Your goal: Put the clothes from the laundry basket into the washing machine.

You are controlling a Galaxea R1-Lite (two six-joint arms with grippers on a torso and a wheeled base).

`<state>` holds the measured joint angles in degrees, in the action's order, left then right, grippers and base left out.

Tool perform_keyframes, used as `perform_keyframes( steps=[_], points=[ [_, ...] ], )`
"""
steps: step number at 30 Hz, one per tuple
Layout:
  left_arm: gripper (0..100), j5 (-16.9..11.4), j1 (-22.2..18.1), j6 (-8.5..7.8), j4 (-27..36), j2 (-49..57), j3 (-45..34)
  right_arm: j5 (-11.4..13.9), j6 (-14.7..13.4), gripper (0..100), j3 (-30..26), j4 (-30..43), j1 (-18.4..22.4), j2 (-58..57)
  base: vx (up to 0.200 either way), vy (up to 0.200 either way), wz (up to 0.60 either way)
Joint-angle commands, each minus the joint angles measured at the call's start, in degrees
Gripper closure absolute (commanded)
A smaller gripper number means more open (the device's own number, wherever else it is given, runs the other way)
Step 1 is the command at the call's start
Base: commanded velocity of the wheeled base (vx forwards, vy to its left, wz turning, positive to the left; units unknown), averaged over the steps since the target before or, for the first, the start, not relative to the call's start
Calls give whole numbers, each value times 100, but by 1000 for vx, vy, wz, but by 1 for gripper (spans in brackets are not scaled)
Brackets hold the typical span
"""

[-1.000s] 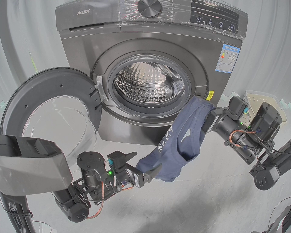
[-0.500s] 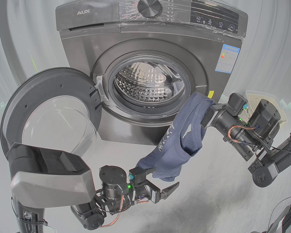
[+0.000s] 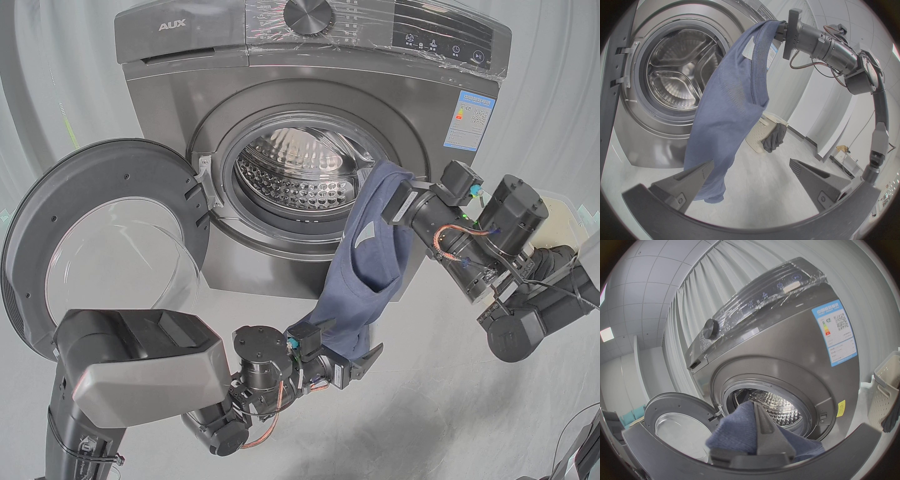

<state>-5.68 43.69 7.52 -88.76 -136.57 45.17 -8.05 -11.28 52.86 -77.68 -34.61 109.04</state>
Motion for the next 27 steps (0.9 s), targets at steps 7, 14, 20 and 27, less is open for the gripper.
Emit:
perform_keyframes(
  steps=[7,14,20,27],
  points=[
    [0,463,-80,-5,-1,-555,1003,-74,-120,100,190,16,-134,442,0,0,0],
    [0,779,-115,21,-1,-827,1750,-74,-129,100,172,7,-187,495,0,0,0],
    [0,972,-177,30,17,-906,1891,-74,-129,100,128,-2,-248,477,0,0,0],
    [0,1113,-273,30,25,-942,1996,-118,-138,100,58,-2,-266,477,0,0,0]
  ],
)
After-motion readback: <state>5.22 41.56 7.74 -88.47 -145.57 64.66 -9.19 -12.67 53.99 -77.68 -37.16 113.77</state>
